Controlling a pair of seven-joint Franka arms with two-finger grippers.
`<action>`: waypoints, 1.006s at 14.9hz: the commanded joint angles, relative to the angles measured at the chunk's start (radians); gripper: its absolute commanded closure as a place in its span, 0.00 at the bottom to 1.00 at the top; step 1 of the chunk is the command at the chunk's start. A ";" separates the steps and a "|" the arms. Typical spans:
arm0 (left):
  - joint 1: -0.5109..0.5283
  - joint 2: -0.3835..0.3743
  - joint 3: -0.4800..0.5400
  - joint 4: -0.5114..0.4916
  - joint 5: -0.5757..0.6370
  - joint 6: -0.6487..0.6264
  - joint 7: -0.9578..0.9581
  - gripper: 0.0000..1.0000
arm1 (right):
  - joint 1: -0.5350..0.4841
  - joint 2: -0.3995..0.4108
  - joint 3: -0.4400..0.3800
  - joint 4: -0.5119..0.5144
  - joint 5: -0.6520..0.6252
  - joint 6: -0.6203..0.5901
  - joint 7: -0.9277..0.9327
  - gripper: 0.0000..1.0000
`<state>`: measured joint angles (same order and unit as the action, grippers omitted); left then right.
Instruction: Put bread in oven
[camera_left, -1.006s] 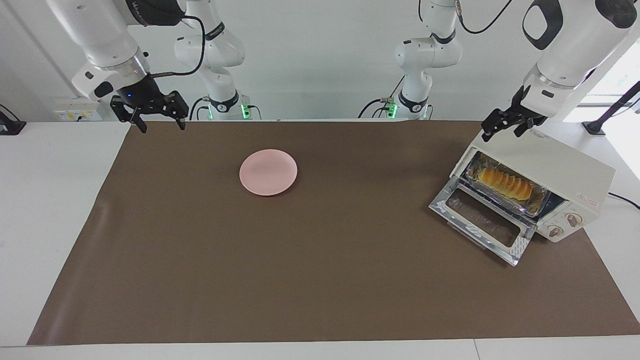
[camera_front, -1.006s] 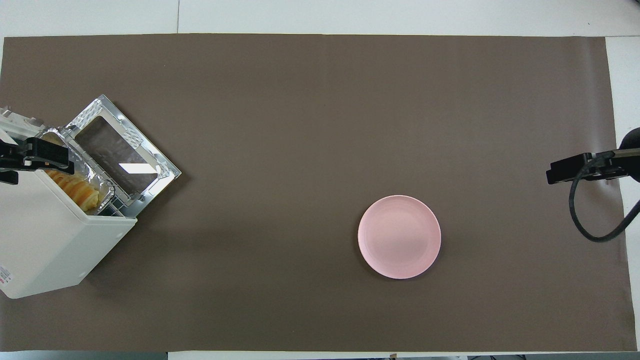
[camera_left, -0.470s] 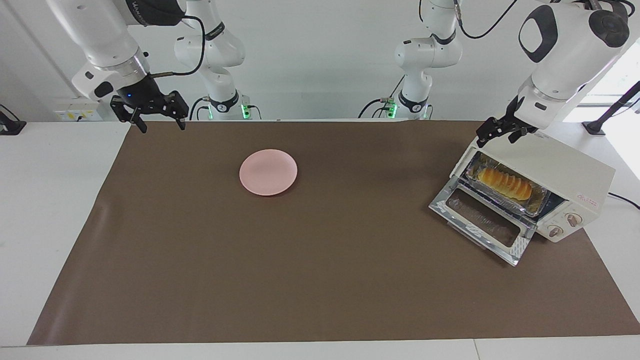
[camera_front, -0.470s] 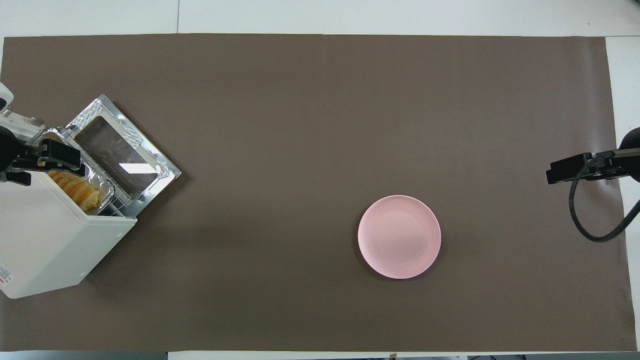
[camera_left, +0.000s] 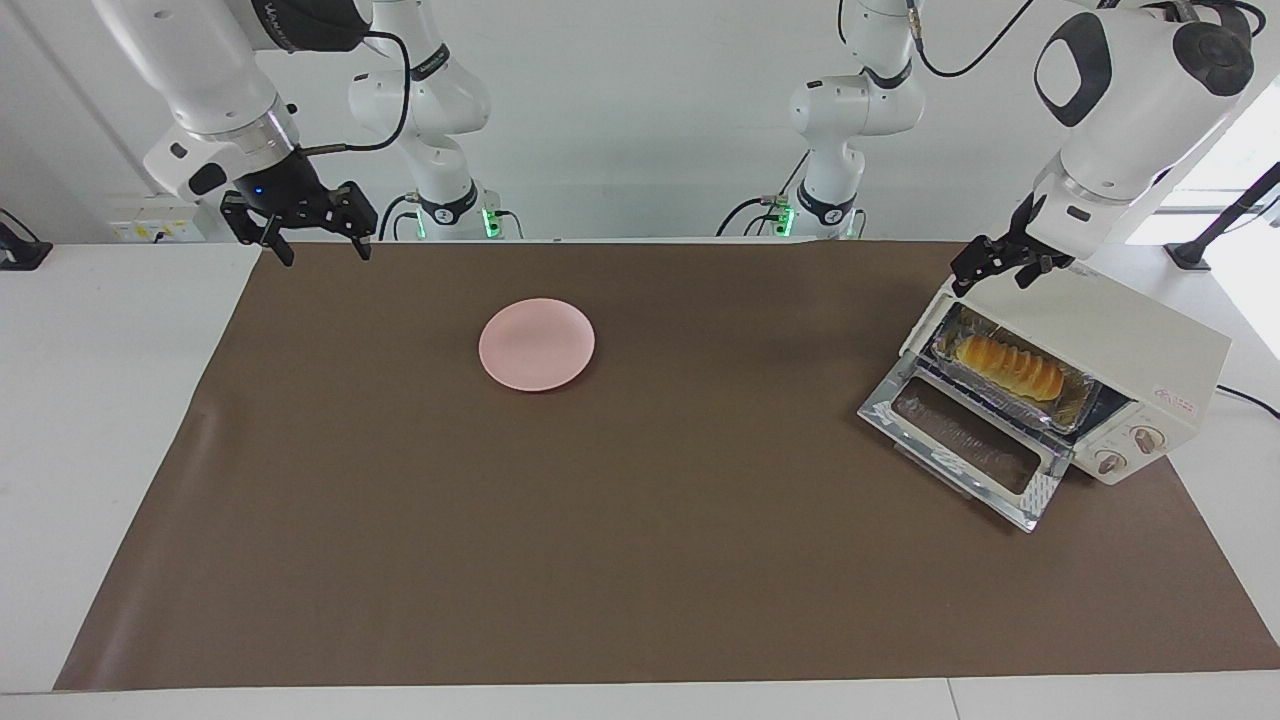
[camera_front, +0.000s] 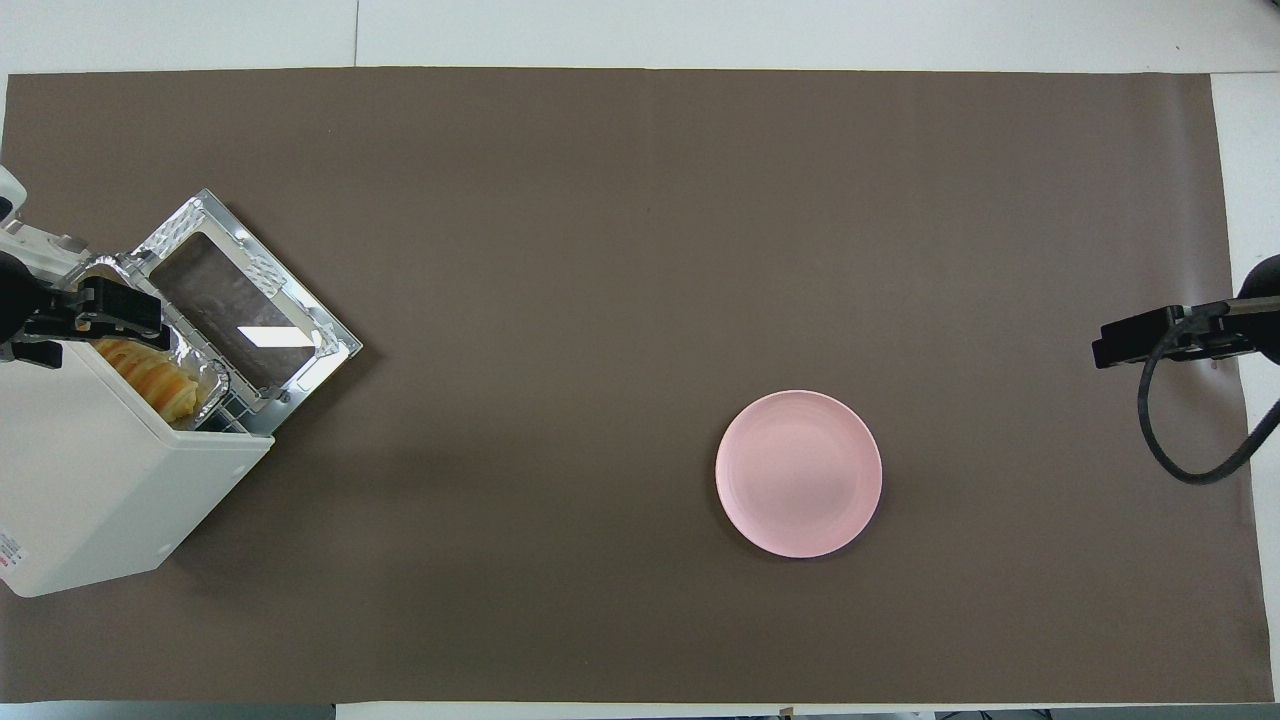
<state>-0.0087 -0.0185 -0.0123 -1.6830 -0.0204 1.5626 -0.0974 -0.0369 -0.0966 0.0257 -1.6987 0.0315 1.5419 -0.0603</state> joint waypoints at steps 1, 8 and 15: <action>-0.005 -0.011 -0.003 0.026 -0.003 -0.028 0.012 0.00 | -0.017 -0.017 0.011 -0.010 -0.013 -0.009 -0.018 0.00; -0.005 -0.012 -0.005 0.031 -0.006 0.014 0.044 0.00 | -0.017 -0.017 0.011 -0.010 -0.013 -0.008 -0.018 0.00; -0.007 -0.011 -0.006 0.031 -0.012 0.048 0.041 0.00 | -0.017 -0.017 0.011 -0.010 -0.013 -0.009 -0.018 0.00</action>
<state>-0.0102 -0.0239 -0.0225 -1.6502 -0.0204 1.5900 -0.0684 -0.0369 -0.0966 0.0257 -1.6987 0.0315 1.5419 -0.0603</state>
